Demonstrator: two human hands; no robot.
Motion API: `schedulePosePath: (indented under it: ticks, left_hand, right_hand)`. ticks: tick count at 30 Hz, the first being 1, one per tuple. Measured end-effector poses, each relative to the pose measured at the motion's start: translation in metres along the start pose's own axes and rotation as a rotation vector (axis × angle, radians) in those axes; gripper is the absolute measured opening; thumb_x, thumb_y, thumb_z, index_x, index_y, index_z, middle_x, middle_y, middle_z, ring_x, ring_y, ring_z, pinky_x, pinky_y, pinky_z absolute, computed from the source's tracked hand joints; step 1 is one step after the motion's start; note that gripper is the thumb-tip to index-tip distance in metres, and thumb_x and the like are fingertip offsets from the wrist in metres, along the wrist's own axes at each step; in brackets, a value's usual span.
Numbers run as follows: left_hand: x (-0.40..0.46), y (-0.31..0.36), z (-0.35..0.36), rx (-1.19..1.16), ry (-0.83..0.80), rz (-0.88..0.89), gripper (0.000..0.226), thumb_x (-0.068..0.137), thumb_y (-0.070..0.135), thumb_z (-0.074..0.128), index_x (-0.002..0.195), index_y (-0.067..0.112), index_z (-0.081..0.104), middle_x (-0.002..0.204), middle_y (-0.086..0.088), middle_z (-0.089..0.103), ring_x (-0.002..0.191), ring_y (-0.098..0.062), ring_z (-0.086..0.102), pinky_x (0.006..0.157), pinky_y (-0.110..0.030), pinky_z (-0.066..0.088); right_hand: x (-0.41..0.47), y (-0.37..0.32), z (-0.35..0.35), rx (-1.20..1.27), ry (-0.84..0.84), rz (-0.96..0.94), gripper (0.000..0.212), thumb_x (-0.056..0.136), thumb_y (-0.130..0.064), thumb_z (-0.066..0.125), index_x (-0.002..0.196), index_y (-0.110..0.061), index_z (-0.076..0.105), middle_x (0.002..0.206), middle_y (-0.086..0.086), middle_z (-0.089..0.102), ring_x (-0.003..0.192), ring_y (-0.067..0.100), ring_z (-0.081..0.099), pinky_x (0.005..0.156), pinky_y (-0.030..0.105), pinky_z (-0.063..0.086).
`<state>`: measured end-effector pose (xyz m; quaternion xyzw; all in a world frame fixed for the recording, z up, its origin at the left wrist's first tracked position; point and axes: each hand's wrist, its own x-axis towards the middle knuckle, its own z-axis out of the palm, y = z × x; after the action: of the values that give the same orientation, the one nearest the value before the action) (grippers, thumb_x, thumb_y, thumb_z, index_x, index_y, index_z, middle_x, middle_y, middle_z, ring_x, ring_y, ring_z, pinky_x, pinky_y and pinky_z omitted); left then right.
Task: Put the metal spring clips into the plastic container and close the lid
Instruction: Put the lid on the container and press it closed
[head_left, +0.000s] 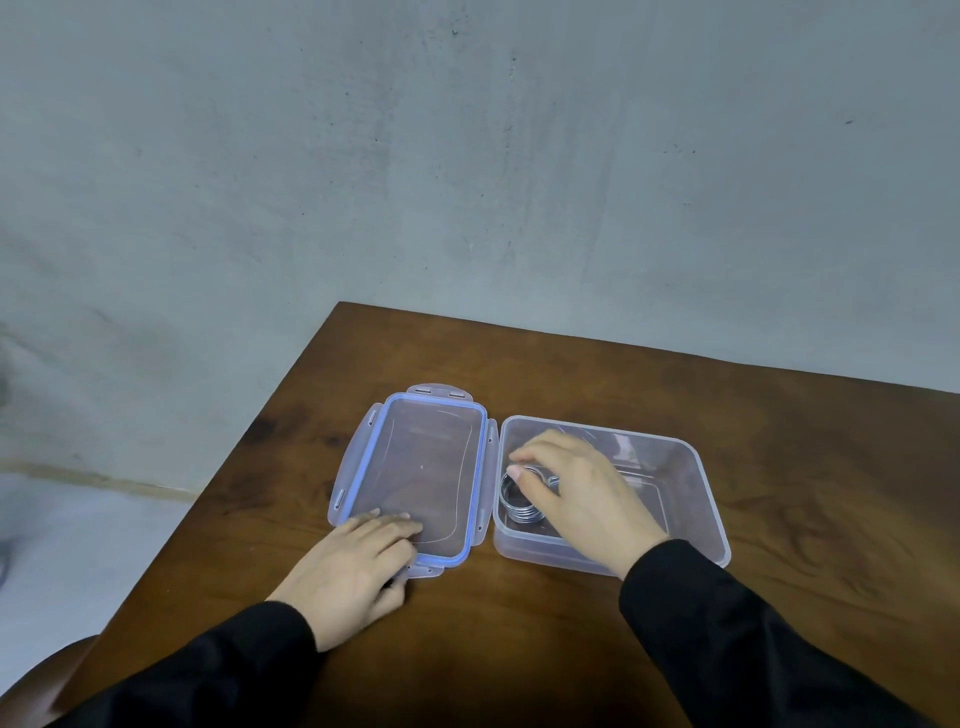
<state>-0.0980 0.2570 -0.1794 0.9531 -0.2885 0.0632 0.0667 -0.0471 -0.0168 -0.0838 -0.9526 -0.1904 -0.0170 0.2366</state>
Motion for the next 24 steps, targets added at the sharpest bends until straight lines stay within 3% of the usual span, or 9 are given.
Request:
schedulePosePath:
  ticks: [3, 5, 8, 10, 11, 14, 18, 21, 24]
  left_hand:
    - [-0.001, -0.002, 0.001, -0.027, 0.103, 0.02, 0.043, 0.103, 0.04, 0.031, 0.092, 0.023, 0.069, 0.12, 0.004, 0.071, 0.114, -0.013, 0.063, 0.108, -0.032, 0.041]
    - [0.002, -0.005, -0.01, -0.045, 0.19, -0.004, 0.047, 0.104, 0.038, 0.027, 0.1, 0.018, 0.069, 0.119, -0.002, 0.071, 0.112, -0.019, 0.066, 0.107, -0.03, 0.04]
    - [0.013, -0.004, -0.041, -0.038, 0.402, -0.043, 0.02, 0.092, 0.006, 0.055, 0.106, 0.015, 0.068, 0.107, -0.011, 0.075, 0.097, -0.027, 0.071, 0.096, -0.028, 0.041]
    - [0.024, -0.002, -0.067, -0.07, 0.489, -0.198, 0.038, 0.073, -0.018, 0.07, 0.1, 0.008, 0.075, 0.096, -0.013, 0.076, 0.088, -0.029, 0.072, 0.086, -0.03, 0.048]
    - [0.03, 0.0, -0.083, -0.108, 0.527, -0.301, 0.035, 0.074, -0.019, 0.068, 0.099, 0.005, 0.076, 0.094, -0.015, 0.076, 0.087, -0.031, 0.071, 0.08, -0.035, 0.053]
    - [0.045, 0.002, -0.123, -0.275, 0.754, -0.43, 0.023, 0.093, 0.006, 0.05, 0.098, 0.0, 0.071, 0.094, -0.018, 0.071, 0.087, -0.041, 0.068, 0.074, -0.043, 0.052]
    - [0.071, 0.03, -0.175, -0.585, 0.993, -0.2, 0.011, 0.103, 0.032, 0.042, 0.106, 0.041, 0.048, 0.096, -0.017, 0.065, 0.081, -0.031, 0.066, 0.072, -0.039, 0.05]
    - [0.094, 0.06, -0.196, -0.756, 1.022, -0.126, 0.018, 0.104, 0.022, 0.043, 0.098, 0.039, 0.042, 0.088, -0.006, 0.066, 0.07, -0.024, 0.066, 0.066, -0.033, 0.052]
    - [0.114, 0.08, -0.192, -0.955, 0.974, -0.22, 0.017, 0.104, 0.016, 0.043, 0.092, 0.028, 0.045, 0.087, -0.002, 0.068, 0.064, -0.028, 0.063, 0.06, -0.04, 0.053]
  right_hand:
    - [-0.003, 0.002, 0.0, 0.02, 0.041, -0.001, 0.029, 0.103, -0.036, 0.052, 0.123, -0.023, 0.068, 0.122, -0.01, 0.065, 0.114, 0.005, 0.058, 0.093, 0.01, 0.038]
    - [-0.002, 0.003, -0.001, 0.044, 0.078, -0.006, 0.028, 0.104, -0.034, 0.05, 0.123, -0.023, 0.067, 0.122, -0.012, 0.062, 0.114, 0.004, 0.056, 0.091, 0.007, 0.035]
    - [-0.002, 0.004, -0.007, 0.097, 0.163, -0.005, 0.028, 0.105, -0.033, 0.048, 0.122, -0.022, 0.066, 0.122, -0.015, 0.056, 0.114, 0.0, 0.05, 0.088, 0.002, 0.034]
    - [-0.002, 0.006, -0.012, 0.149, 0.234, 0.028, 0.028, 0.105, -0.032, 0.047, 0.123, -0.022, 0.065, 0.124, -0.017, 0.053, 0.117, -0.001, 0.048, 0.091, 0.002, 0.033]
    - [-0.002, 0.008, -0.016, 0.184, 0.265, 0.049, 0.028, 0.105, -0.032, 0.047, 0.124, -0.022, 0.065, 0.126, -0.016, 0.053, 0.119, 0.0, 0.048, 0.095, 0.004, 0.034]
    - [-0.001, 0.011, -0.03, 0.315, 0.344, 0.103, 0.029, 0.104, -0.032, 0.047, 0.128, -0.024, 0.062, 0.131, -0.013, 0.055, 0.121, 0.005, 0.053, 0.101, 0.021, 0.047]
    - [0.0, 0.019, -0.051, 0.574, 0.317, 0.211, 0.052, 0.104, -0.041, 0.048, 0.153, -0.026, 0.039, 0.148, -0.017, 0.047, 0.132, 0.0, 0.048, 0.102, 0.014, 0.038]
    - [-0.007, 0.03, -0.067, 0.748, 0.346, 0.219, 0.054, 0.104, -0.045, 0.044, 0.155, -0.029, 0.037, 0.144, -0.014, 0.056, 0.126, 0.002, 0.058, 0.106, 0.026, 0.046]
    - [-0.02, 0.042, -0.084, 0.82, 0.512, 0.326, 0.032, 0.107, -0.032, 0.045, 0.135, -0.026, 0.059, 0.12, -0.008, 0.07, 0.104, 0.01, 0.072, 0.086, 0.029, 0.06]
